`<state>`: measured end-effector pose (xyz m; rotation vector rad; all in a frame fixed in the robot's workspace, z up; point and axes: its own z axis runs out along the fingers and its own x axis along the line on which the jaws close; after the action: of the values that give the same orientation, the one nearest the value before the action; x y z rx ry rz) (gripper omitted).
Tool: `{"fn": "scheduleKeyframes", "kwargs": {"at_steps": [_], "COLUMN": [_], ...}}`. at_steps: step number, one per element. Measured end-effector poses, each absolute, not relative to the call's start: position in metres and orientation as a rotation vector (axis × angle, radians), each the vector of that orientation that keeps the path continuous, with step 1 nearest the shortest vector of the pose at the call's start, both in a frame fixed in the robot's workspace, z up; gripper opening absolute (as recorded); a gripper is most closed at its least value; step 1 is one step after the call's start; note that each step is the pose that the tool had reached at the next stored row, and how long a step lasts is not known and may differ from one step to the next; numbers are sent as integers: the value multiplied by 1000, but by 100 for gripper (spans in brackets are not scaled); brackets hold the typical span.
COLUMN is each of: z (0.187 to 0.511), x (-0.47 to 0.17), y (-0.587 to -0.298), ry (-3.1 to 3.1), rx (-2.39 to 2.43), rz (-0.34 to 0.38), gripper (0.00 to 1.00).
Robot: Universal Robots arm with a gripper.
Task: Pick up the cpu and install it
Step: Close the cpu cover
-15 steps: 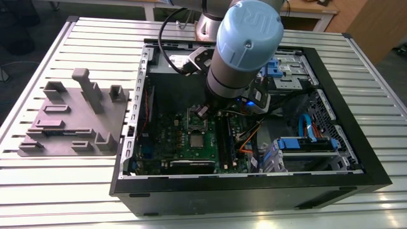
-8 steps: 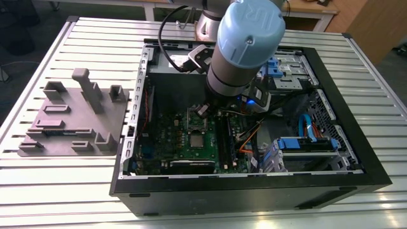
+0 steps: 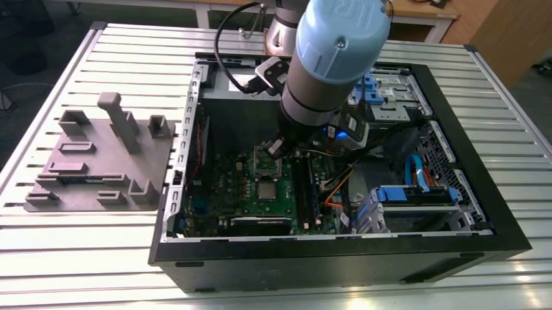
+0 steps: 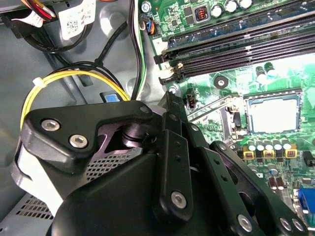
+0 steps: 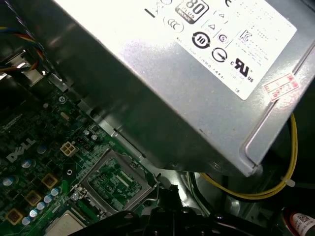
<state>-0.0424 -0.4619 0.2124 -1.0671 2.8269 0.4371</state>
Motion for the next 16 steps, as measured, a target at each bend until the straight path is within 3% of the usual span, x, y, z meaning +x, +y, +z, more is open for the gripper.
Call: {"fn": "scheduleKeyframes", "kwargs": {"at_steps": [16], "z": [228], "x": [-42], "y": [-461], "ry": [2862], "rx": [-1086], "rz": [338], "gripper": [10]}}
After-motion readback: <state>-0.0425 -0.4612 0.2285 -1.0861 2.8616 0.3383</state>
